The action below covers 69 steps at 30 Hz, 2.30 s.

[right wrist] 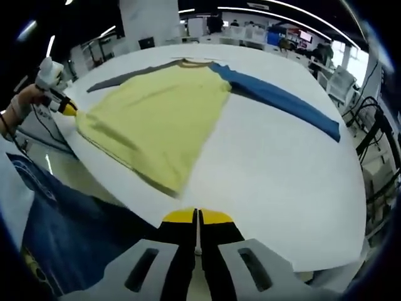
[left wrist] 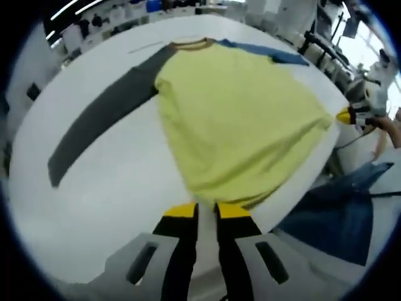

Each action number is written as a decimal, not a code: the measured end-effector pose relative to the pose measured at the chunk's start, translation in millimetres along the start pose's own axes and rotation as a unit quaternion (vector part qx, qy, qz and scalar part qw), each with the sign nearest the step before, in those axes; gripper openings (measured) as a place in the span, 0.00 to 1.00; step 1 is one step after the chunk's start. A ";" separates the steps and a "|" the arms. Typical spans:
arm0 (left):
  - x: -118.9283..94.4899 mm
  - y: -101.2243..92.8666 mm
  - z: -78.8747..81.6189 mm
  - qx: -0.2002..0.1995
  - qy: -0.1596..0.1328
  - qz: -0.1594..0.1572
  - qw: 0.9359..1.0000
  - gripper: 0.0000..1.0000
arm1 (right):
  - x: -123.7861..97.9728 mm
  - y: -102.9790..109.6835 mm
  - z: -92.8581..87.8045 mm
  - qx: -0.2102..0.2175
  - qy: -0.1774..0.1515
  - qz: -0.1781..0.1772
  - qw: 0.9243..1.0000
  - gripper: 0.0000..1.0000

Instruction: Fold the garment on the visible template until the final outline fits inside the template.

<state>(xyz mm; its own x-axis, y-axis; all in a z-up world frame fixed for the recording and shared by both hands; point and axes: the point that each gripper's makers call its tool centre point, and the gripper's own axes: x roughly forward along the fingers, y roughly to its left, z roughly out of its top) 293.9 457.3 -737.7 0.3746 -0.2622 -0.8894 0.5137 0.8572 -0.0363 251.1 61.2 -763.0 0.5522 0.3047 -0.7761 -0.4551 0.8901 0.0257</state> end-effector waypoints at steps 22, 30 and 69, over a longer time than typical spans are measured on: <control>-34.6 2.6 -8.4 -0.005 -0.031 0.025 0.999 0.10 | -25.1 2.1 15.4 -0.012 -0.041 -0.017 0.999 0.13; -41.4 -5.2 -9.4 -0.004 -0.048 0.022 0.999 0.19 | -35.2 5.7 17.1 -0.020 -0.053 -0.024 0.998 0.24; -53.2 -21.3 12.3 -0.002 -0.120 -0.001 0.993 0.58 | -39.3 20.2 43.1 -0.080 -0.056 -0.014 0.995 0.92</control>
<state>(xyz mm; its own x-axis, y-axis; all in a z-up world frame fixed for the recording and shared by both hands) 272.5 447.4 -684.0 0.5463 -0.3616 -0.7555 0.5119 0.8581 -0.0405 250.3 81.8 -704.8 0.6371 0.3236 -0.6995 -0.5377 0.8368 -0.1026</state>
